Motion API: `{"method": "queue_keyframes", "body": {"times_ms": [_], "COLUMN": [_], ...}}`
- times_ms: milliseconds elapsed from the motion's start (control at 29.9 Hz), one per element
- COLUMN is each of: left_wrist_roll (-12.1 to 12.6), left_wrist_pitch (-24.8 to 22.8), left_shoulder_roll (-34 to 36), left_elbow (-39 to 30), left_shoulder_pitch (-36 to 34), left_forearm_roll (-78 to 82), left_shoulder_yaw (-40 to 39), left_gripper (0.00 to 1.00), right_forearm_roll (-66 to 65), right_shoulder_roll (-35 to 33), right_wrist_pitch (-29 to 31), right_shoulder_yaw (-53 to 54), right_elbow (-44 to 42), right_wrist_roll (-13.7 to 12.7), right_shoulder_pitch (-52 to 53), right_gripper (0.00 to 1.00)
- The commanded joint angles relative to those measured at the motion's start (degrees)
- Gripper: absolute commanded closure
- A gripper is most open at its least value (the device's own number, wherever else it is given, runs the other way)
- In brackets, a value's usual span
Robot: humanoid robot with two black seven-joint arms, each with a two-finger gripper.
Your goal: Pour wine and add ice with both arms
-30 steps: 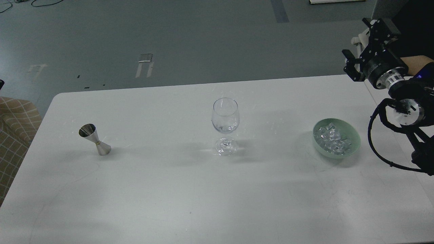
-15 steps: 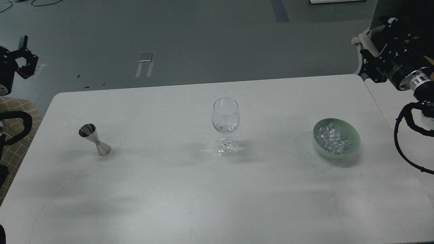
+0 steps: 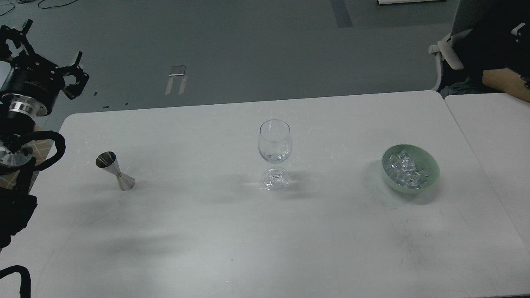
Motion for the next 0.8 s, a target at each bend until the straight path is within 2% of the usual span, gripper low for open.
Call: {"method": "queue_keyframes", "body": {"times_ms": [0,134,301,435,501,769], "left_wrist_roll": [-0.23,-0.32,-0.32,-0.32,-0.41,-0.41], "left_wrist_pitch": [0.01,0.01,-0.08,-0.08,-0.17,-0.35], "left_shoulder_roll": [-0.33,-0.77,-2.0,-2.09,-2.18,-3.85], "left_elbow": [-0.78,-1.05,-1.31,-1.4,-1.4,-1.4], "left_shoulder_pitch": [-0.19,-0.11,-0.28,-0.28,-0.37,-0.28], "left_forearm_roll": [0.09,0.18,0.18,0.26,0.53,0.62], "left_shoulder_yaw": [0.1,0.1,0.1,0.1,0.1,0.1], "left_gripper": [0.02,0.02,0.02,0.02,0.02,0.02], "right_forearm_roll": [-4.81,-9.72,-23.69,-34.95,-38.29,-39.98], "right_shoulder_roll": [-8.46,-15.85,-17.54,-16.58,-13.34,-7.45], "right_wrist_pitch": [0.0,0.17,0.26,0.26,0.44,1.32], "right_shoulder_yaw": [-1.76,-3.69,-6.16,-8.88,-11.25,-18.11], "right_elbow": [6.72,12.35,15.88,15.97,15.71,12.55], "right_wrist_roll": [0.02,0.37,0.46,0.37,0.37,0.55], "right_shoulder_pitch": [-0.07,-0.07,-0.16,-0.95,-1.39,-1.21], "right_gripper": [0.0,0.0,0.0,0.0,0.0,0.0]}}
